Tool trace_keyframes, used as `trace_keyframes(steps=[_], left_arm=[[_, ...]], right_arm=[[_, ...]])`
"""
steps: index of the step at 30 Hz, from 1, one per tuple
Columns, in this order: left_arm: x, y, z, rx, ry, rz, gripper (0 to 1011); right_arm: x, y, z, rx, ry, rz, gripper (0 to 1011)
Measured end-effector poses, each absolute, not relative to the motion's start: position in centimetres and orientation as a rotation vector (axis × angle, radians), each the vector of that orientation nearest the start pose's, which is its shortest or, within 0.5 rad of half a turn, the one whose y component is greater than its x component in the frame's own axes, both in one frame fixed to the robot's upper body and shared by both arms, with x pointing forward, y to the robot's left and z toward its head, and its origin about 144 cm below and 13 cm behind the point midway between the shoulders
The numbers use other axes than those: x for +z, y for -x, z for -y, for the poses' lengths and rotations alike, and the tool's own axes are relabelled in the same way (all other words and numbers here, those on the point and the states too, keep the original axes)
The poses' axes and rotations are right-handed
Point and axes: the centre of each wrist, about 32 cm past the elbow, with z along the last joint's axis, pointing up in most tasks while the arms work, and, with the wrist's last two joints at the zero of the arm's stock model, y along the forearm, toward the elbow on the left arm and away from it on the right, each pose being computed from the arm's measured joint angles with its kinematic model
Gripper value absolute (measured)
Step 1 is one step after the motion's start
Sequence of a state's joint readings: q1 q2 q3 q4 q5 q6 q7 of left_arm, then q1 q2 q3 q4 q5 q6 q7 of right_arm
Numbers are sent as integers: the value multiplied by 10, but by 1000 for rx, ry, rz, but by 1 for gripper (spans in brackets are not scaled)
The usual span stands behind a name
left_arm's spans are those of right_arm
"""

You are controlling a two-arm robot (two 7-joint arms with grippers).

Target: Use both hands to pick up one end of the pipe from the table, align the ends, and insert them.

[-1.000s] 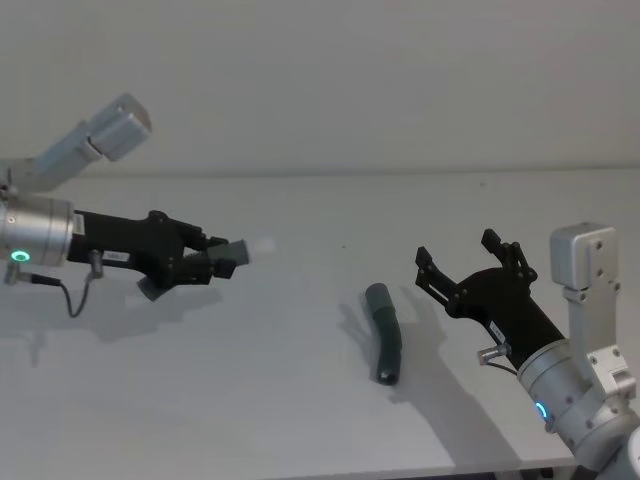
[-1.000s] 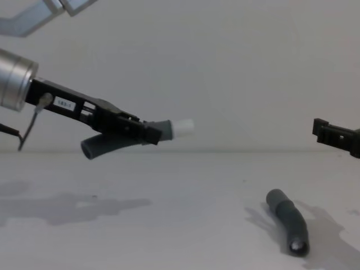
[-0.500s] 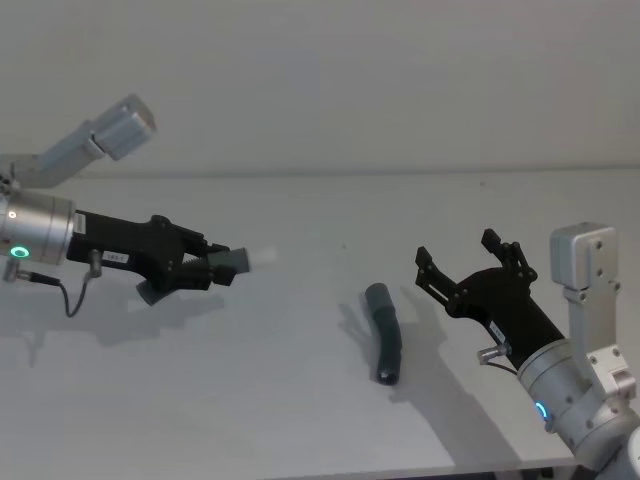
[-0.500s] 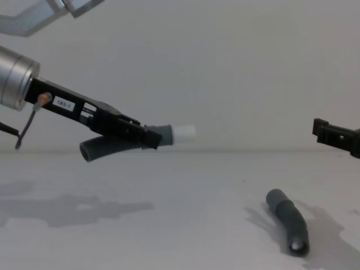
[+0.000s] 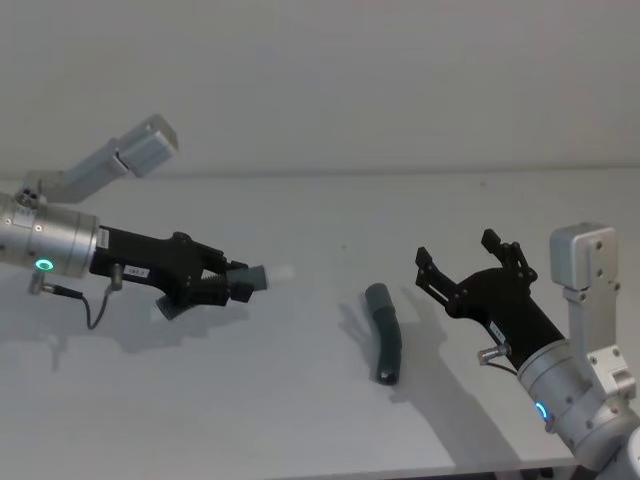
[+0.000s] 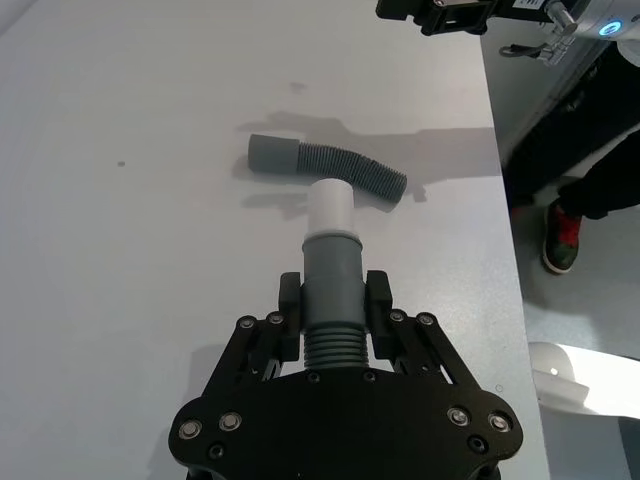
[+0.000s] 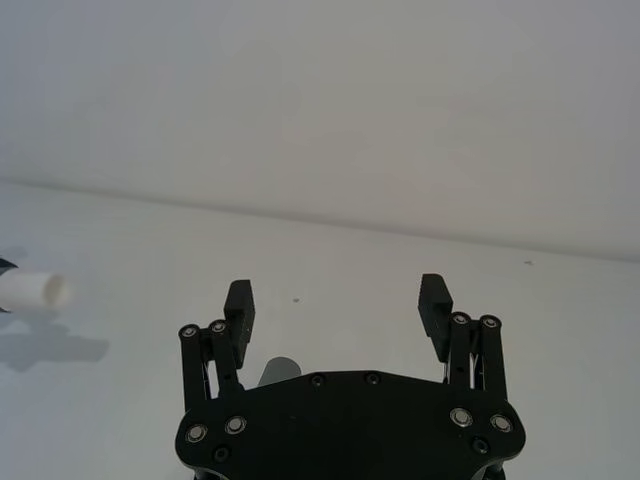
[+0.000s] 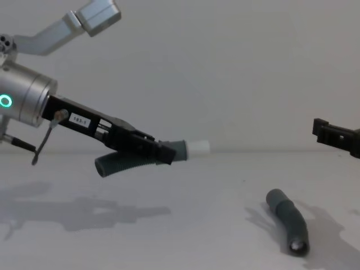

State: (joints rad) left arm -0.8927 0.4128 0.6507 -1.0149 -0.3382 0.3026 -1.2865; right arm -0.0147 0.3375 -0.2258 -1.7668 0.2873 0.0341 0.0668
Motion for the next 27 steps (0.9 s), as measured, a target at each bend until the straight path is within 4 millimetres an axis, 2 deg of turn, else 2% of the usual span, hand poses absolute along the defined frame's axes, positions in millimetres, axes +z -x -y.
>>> trace_keyframes(steps=[15, 27], left_arm=[[1290, -657, -259, 76, -432, -106, 354], [1288, -657, -258, 70, -431, -110, 354]], right_arm=[[1190, -443, 236, -1228, -26, 73, 1000], [1218, -443, 218, -1224, -6, -10, 1000]])
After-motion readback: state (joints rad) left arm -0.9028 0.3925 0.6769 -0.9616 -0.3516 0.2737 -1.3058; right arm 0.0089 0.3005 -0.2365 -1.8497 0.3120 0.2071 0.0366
